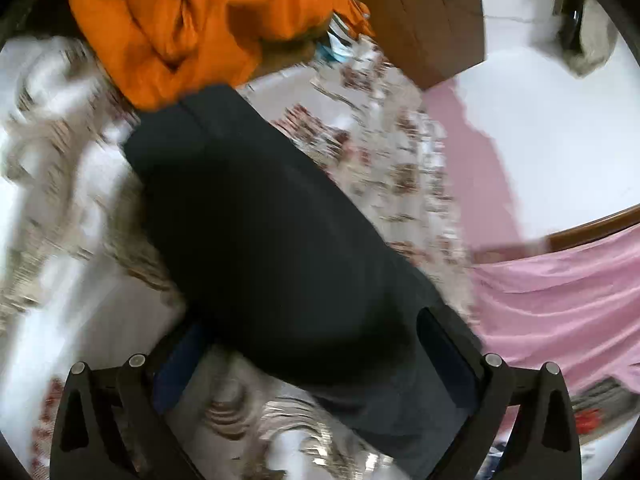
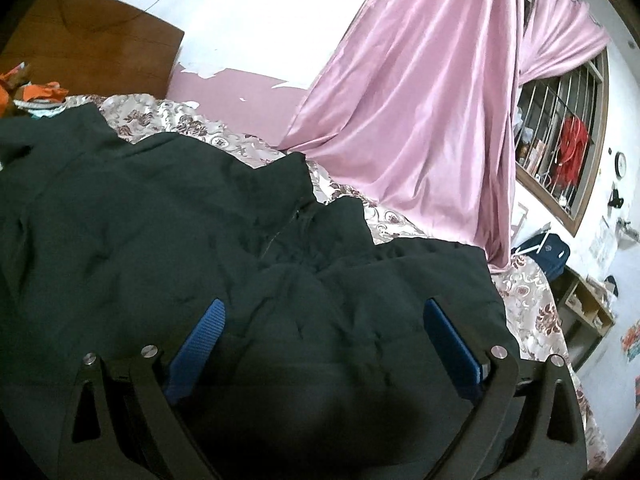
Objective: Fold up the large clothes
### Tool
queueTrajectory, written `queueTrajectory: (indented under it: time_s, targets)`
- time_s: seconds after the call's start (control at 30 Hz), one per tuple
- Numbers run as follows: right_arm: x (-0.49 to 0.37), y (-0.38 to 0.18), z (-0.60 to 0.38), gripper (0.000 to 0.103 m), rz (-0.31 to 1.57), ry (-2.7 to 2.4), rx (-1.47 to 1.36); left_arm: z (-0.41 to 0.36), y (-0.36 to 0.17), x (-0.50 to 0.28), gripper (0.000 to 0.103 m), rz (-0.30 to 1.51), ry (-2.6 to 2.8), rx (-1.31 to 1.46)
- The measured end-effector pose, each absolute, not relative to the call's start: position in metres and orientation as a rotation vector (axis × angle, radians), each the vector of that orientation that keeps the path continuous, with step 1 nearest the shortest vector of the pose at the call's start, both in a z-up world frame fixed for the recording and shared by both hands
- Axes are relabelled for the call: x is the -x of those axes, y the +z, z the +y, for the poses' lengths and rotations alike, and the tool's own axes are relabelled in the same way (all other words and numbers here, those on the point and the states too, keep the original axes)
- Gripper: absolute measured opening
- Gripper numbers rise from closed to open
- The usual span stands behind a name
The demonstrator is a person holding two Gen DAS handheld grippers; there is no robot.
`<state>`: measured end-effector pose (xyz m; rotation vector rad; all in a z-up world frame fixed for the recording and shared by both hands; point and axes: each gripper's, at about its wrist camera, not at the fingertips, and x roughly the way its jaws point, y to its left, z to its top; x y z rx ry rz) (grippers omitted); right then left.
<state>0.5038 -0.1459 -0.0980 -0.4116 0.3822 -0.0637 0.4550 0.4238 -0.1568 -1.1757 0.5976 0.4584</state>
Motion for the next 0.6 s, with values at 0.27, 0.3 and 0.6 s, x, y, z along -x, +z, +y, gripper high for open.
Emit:
queueTrajectory:
  time_s: [0.27,0.3,0.6]
  targets:
    - [-0.509,-0.097,-0.154,0.100,0.390,-0.066,0.362,0.422,-0.107,-0.463,0.026,0.588,0.507,0.889]
    - [-0.509,-0.097,-0.155,0.100,0.390,-0.066,0.360,0.423,-0.102,-0.465,0.017,0.590,0.514,0.874]
    - [-0.508,-0.092,-0.160,0.100,0.379,-0.022,0.320,0.374,0.009,-0.446,0.009,0.362,0.384,0.607]
